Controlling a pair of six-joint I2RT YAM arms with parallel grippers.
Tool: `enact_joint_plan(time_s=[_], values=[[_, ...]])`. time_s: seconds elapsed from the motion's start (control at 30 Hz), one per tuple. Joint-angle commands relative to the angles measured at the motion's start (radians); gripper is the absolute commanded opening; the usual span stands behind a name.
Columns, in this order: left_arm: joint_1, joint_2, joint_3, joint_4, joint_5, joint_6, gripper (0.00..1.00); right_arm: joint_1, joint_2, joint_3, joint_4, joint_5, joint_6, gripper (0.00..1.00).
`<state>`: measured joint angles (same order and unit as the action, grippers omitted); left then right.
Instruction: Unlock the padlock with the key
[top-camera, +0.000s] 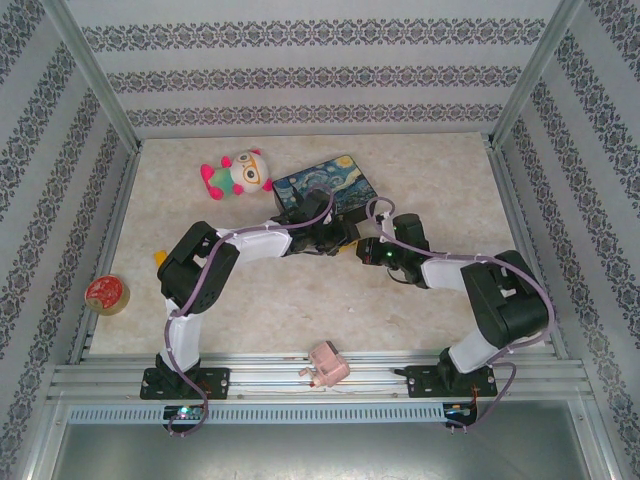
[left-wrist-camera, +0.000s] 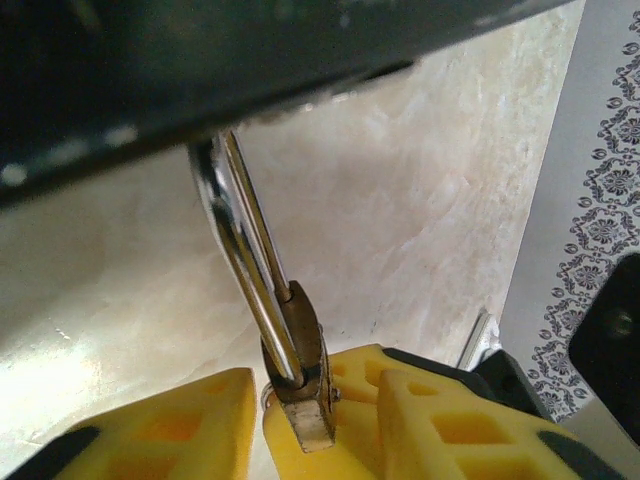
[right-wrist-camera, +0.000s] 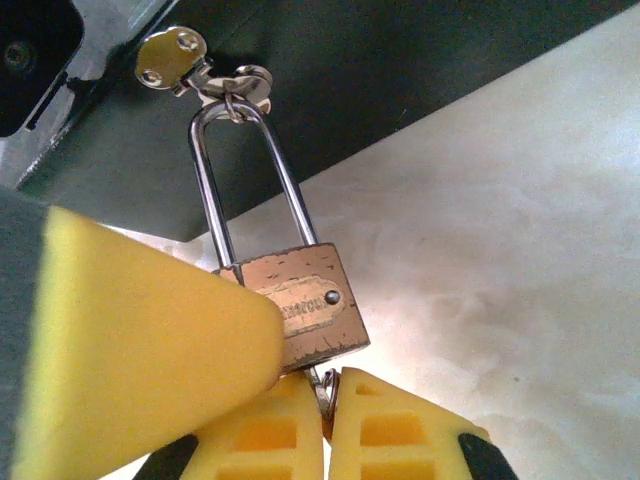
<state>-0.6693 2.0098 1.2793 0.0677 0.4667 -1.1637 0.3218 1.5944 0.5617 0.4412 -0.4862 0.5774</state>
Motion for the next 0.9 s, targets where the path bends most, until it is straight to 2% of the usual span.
enact_joint_plan(time_s=[0.0, 0.1, 0.2, 0.43, 0.53, 0.63, 0.87], values=[[-0.012, -0.022, -0.037, -0.02, 0.019, -0.033, 0.4, -0.015, 0.027, 0.001, 0.193, -0.061, 0.123, 0.0], [-0.012, -0.041, -0.051, 0.006, -0.033, -0.03, 0.4, -0.025, 0.063, -0.015, 0.282, -0.082, 0.19, 0.0], [-0.012, -0.059, -0.062, 0.03, -0.107, -0.008, 0.51, -0.039, 0.102, -0.035, 0.381, -0.103, 0.246, 0.0], [-0.012, -0.076, -0.058, 0.075, -0.307, 0.064, 0.49, -0.036, 0.138, -0.029, 0.441, -0.106, 0.256, 0.0], [-0.012, -0.054, -0.031, 0.092, -0.317, 0.097, 0.44, -0.036, 0.131, -0.017, 0.431, -0.105, 0.253, 0.0], [-0.012, -0.024, -0.016, 0.124, -0.306, 0.097, 0.35, -0.035, 0.131, -0.004, 0.422, -0.106, 0.25, 0.0], [-0.012, 0.029, 0.02, 0.167, -0.27, 0.071, 0.31, -0.023, 0.142, 0.012, 0.404, -0.085, 0.23, 0.0]])
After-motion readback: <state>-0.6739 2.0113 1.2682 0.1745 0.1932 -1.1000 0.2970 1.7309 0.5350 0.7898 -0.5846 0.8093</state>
